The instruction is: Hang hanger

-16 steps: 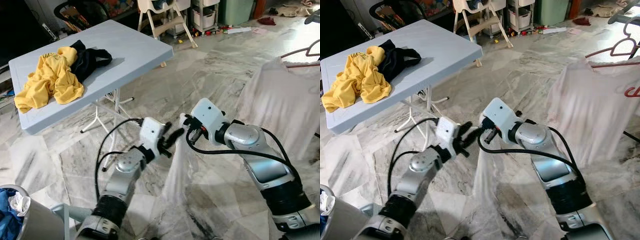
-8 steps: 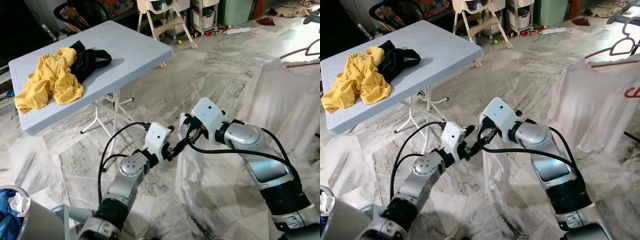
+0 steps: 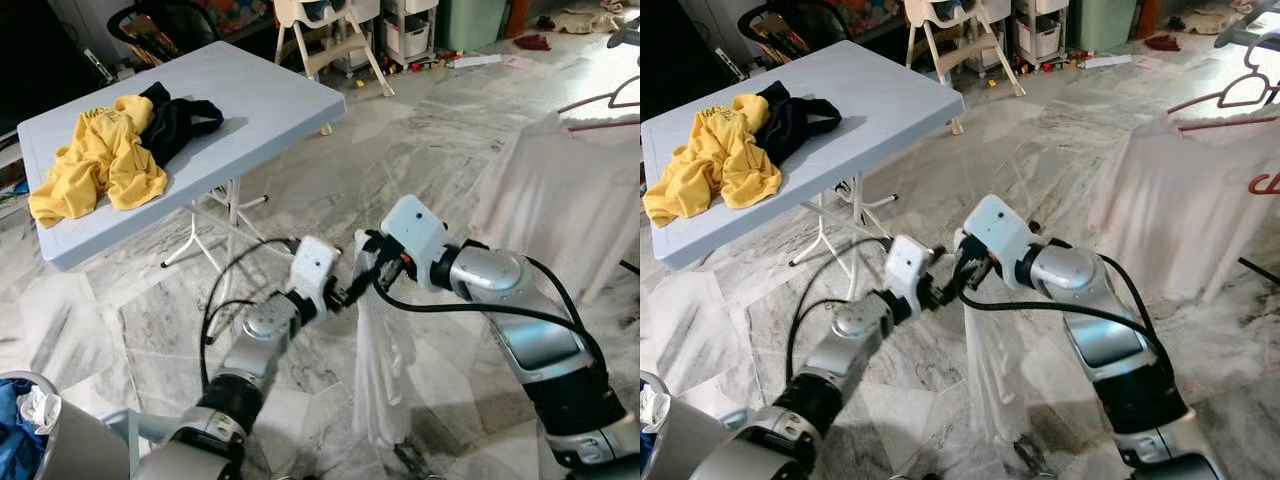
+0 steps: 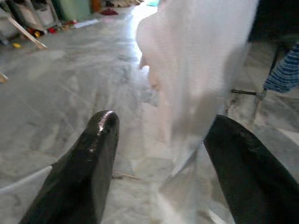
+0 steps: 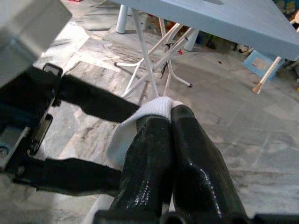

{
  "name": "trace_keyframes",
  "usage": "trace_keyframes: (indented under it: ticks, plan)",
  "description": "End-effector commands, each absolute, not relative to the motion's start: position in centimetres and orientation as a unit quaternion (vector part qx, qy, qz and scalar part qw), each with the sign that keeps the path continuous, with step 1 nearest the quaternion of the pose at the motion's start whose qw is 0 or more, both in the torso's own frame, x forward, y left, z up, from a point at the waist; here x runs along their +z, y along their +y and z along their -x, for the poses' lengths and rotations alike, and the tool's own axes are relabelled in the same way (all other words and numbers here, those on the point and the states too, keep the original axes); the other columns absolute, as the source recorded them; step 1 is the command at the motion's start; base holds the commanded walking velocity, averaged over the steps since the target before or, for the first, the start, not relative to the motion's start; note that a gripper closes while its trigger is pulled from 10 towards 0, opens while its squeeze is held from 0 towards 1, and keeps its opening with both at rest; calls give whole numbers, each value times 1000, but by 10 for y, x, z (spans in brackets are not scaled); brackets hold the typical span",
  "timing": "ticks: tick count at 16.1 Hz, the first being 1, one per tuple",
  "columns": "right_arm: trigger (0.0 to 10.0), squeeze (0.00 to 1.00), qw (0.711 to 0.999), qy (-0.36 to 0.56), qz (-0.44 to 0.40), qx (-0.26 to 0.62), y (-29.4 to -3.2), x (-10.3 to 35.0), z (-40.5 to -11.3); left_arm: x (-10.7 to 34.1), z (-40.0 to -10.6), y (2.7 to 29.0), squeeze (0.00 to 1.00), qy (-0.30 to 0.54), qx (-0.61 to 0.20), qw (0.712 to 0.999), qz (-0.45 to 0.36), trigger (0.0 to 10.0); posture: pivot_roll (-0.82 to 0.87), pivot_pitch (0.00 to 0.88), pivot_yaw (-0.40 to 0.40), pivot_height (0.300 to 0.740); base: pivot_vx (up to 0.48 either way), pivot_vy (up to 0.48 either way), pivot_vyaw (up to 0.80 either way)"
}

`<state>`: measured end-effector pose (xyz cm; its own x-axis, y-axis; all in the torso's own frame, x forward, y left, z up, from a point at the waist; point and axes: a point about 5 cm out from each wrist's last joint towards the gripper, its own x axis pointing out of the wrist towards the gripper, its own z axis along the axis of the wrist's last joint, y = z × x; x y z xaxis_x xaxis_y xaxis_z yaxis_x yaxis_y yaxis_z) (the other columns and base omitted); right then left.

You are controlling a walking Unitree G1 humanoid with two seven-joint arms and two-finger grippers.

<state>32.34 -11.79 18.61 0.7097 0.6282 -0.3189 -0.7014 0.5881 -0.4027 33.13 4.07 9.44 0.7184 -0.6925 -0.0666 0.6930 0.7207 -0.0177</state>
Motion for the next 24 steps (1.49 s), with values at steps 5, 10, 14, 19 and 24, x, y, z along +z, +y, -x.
trace_keyframes:
  ticks: [5,10,14,19,24]
  plan:
    - [0,0,885,57,256,385,-112,191,-319,97,-333,43,0,25,-393,919,5,0,-235,88,216,740,0,0,0]
    - [0,0,883,57,259,386,-111,190,-321,104,-339,54,0,8,-378,926,1,0,-220,79,213,740,0,0,0]
    - [0,0,884,60,264,381,-114,188,-323,105,-340,58,0,4,-376,927,-2,0,-220,79,213,740,0,0,0]
    - [0,0,884,64,268,378,-116,184,-323,102,-338,61,0,10,-393,919,-10,0,-214,76,217,740,0,0,0]
    - [0,0,884,66,279,368,-120,179,-325,99,-330,57,0,30,-456,889,-6,0,-212,73,218,740,0,0,0]
